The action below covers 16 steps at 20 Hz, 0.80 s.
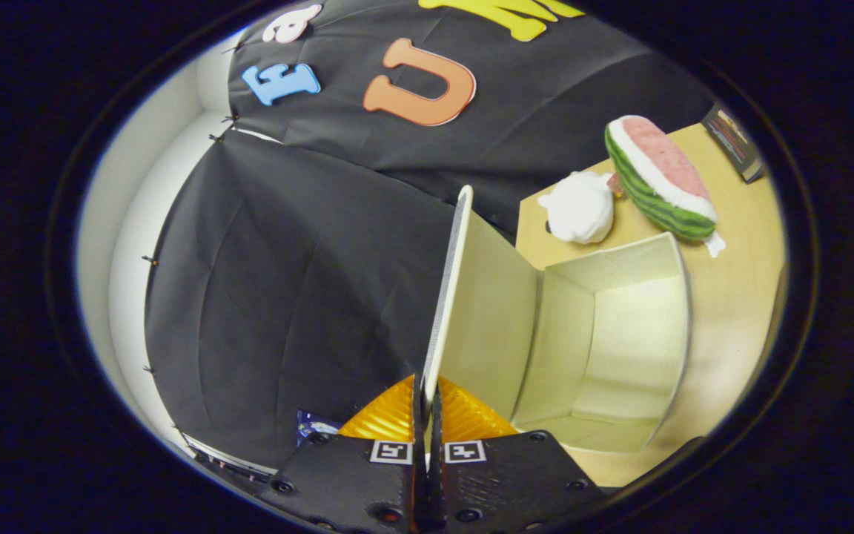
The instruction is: Open the storage box then place both shoes into the box .Put the left shoe in first, then the right shoe, with the right side of both shoes facing outward in a uniform manner.
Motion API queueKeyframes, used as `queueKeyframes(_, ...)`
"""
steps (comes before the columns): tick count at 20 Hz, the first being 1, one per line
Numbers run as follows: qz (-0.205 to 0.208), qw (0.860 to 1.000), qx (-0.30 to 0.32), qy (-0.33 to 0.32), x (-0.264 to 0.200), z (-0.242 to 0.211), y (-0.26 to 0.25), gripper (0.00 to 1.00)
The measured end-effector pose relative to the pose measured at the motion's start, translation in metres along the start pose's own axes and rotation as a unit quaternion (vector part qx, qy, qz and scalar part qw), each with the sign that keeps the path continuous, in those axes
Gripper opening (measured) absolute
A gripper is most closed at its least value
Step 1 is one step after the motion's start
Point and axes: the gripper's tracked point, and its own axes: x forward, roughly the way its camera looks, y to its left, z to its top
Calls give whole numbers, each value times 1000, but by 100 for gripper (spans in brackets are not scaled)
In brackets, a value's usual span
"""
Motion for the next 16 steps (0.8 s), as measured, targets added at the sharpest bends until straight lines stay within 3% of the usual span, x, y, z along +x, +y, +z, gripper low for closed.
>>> queueKeyframes(5,-27,998,-46,33,61,-17,19,11)
queueKeyframes(9,-60,996,-47,35,86,-24,15,64)
queueKeyframes(12,-94,994,-50,34,77,-25,-1,94)
queueKeyframes(16,-139,987,-75,23,38,-19,-35,96)
